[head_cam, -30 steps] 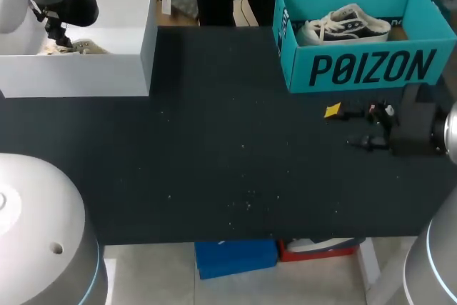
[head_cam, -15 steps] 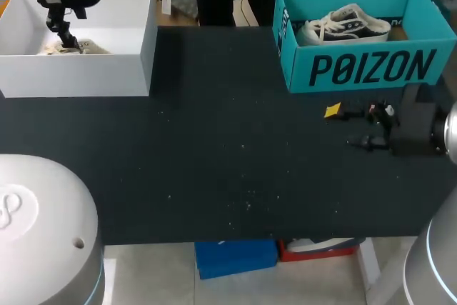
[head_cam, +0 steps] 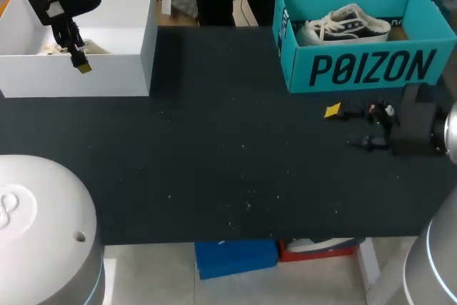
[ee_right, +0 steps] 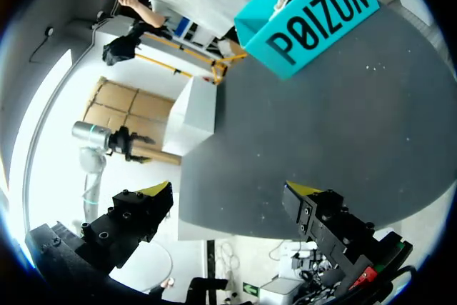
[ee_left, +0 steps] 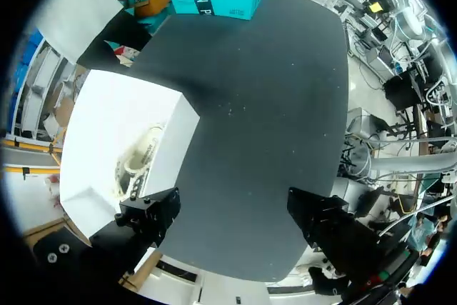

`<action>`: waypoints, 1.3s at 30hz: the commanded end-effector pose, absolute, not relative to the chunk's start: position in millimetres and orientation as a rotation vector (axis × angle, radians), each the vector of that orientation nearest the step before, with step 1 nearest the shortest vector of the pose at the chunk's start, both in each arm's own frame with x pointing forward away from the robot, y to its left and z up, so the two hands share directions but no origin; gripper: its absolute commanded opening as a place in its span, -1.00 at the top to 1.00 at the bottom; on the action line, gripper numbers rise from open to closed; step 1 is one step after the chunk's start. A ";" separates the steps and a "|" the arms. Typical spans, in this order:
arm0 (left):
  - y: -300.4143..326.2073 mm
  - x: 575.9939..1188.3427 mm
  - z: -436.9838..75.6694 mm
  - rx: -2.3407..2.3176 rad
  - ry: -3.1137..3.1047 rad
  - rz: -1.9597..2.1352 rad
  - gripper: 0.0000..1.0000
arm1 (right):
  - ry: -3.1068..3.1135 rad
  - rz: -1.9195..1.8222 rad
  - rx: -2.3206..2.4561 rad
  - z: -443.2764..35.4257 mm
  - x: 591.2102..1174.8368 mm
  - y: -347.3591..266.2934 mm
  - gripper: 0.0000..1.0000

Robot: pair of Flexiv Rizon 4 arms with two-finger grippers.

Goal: Take the shoe out of the shoebox, open the shoe tongue, remove and reinsert the insole, then place the shoe into the shoebox

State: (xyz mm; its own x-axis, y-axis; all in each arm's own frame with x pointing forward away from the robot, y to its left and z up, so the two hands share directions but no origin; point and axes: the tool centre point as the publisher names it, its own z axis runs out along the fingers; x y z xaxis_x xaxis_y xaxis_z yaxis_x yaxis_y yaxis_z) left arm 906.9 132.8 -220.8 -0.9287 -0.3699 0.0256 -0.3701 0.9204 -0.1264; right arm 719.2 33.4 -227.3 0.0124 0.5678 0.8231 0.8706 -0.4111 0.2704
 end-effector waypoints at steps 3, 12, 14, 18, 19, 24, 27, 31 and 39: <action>136.2 901.2 -239.5 0.632 -3.046 0.192 -1.00 | -1.595 -1.185 -2.006 -223.4 734.2 18.2 -1.00; 147.8 889.8 -260.4 0.644 -3.000 0.152 -1.00 | -1.813 -0.879 -1.985 -212.0 775.2 12.0 -1.00; 149.9 888.6 -264.9 0.650 -2.991 0.142 -1.00 | -1.870 -0.809 -1.959 -209.9 785.2 12.8 -1.00; 151.8 885.7 -271.6 0.702 -2.957 0.135 -1.00 | -2.020 -0.622 -1.921 -207.7 806.3 15.8 -1.00; 151.9 885.4 -272.6 0.712 -2.963 0.120 -1.00 | -2.051 -0.578 -1.915 -207.3 811.1 16.0 -1.00; 151.4 889.2 -273.1 0.746 -2.975 0.107 -1.00 | -2.225 -0.367 -1.874 -207.2 832.4 17.1 -1.00; 152.5 891.0 -272.7 0.796 -2.982 0.077 -1.00 | -2.278 -0.298 -1.860 -207.0 841.1 18.0 -1.00; 156.1 892.6 -274.7 0.864 -2.967 0.059 -1.00 | -2.367 -0.213 -1.839 -206.9 849.2 17.6 -1.00; 158.8 893.7 -277.2 0.916 -2.958 0.059 -1.00 | -2.379 -0.213 -1.833 -205.7 851.0 17.3 -1.00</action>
